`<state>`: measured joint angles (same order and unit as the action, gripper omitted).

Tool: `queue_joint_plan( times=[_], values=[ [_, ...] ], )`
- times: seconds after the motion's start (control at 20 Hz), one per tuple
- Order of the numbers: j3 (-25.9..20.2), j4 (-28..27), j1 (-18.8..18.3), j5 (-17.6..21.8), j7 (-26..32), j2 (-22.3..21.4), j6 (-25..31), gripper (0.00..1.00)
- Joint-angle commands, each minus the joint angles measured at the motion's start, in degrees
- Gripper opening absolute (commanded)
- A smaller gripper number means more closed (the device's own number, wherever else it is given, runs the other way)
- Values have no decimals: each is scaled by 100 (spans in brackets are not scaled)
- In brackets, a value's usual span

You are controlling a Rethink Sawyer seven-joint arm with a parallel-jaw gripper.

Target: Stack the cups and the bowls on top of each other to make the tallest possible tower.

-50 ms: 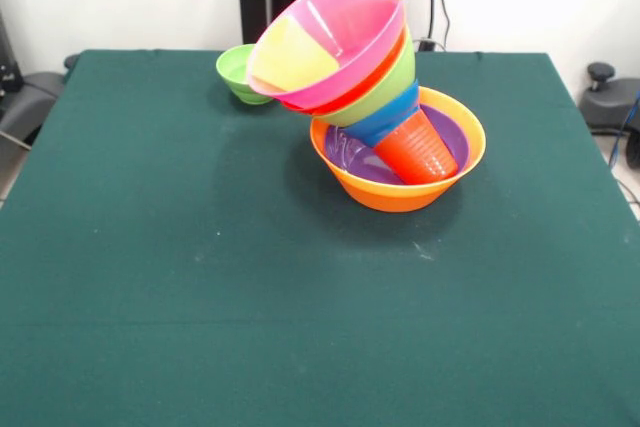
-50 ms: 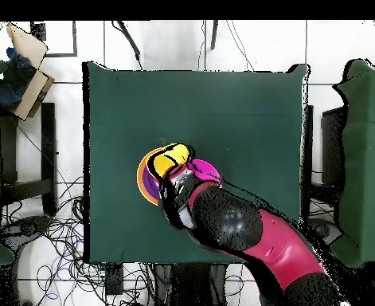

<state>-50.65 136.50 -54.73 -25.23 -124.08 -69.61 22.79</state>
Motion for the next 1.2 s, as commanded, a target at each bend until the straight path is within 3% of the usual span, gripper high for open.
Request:
queue_joint_plan(
  times=[0.05,0.6,0.8,1.2],
  values=[
    [-720,292,37,420,298,472,174,0],
    [407,-123,454,1503,80,251,726,0],
    [474,-72,452,1671,20,168,694,0],
    [714,130,294,2166,39,487,197,0]
  ],
)
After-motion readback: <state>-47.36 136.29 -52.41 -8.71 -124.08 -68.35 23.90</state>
